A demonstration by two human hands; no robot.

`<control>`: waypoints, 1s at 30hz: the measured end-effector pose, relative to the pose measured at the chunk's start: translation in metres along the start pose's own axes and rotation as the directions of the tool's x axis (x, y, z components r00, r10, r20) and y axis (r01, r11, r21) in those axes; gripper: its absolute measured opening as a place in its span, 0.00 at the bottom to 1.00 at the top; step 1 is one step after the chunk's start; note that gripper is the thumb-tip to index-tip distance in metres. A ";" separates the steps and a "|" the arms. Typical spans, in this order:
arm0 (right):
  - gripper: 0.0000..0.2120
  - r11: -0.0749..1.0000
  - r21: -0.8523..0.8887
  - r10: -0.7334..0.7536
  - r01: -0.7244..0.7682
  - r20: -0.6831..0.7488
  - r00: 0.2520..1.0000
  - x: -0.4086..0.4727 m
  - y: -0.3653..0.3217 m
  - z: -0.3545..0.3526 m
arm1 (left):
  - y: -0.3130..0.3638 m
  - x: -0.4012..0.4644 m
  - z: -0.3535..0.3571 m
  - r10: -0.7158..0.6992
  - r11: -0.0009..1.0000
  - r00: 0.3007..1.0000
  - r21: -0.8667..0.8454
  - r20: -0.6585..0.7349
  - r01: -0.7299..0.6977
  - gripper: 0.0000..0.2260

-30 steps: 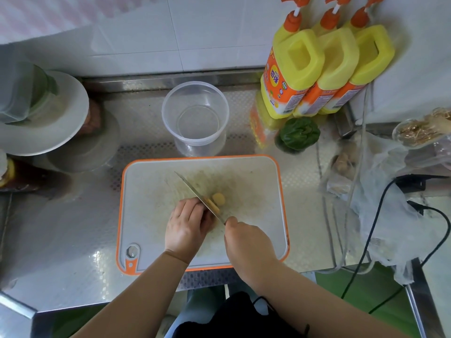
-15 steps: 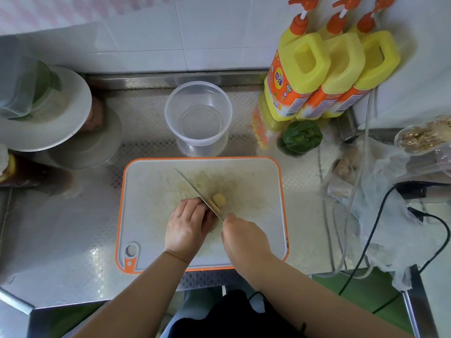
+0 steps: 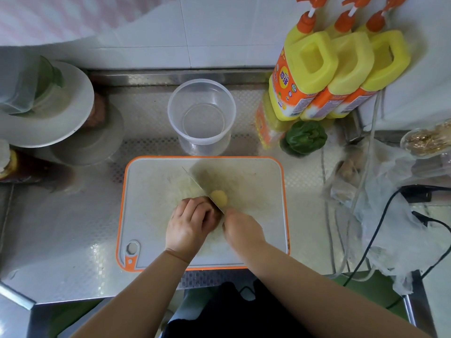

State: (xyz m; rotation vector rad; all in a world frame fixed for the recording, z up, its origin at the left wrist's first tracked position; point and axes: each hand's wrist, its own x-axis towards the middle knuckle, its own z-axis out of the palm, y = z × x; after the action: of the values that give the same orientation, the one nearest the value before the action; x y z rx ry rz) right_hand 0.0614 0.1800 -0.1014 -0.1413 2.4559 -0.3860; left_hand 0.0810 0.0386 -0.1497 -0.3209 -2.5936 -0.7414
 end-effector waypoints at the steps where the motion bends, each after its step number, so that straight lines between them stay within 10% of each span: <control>1: 0.08 1.000 0.000 -0.002 0.002 0.008 1.000 0.001 0.001 0.001 | 0.000 0.001 0.000 -0.006 1.000 1.000 0.004 -0.002 0.006 0.14; 13: 0.05 0.993 -0.076 -0.101 0.089 -0.170 0.980 -0.028 0.000 -0.008 | 0.000 -0.005 -0.001 -0.020 0.999 0.999 -0.044 -0.039 0.018 0.04; 17: 0.18 0.984 -0.170 -0.107 0.062 -0.271 0.956 -0.049 -0.013 -0.013 | 0.004 -0.005 -0.002 0.013 0.999 0.999 -0.043 -0.047 -0.015 0.10; 30: 0.07 0.990 -0.107 -0.104 0.088 -0.159 0.982 -0.059 -0.005 -0.021 | -0.003 -0.006 0.001 0.041 0.998 0.999 -0.052 -0.033 -0.043 0.04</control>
State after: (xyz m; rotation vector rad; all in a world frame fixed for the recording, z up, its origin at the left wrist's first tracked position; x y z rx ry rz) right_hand 0.0946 0.1914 -0.0495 -0.2814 2.6397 -0.3284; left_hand 0.0853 0.0363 -0.1542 -0.3757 -2.5331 -0.7949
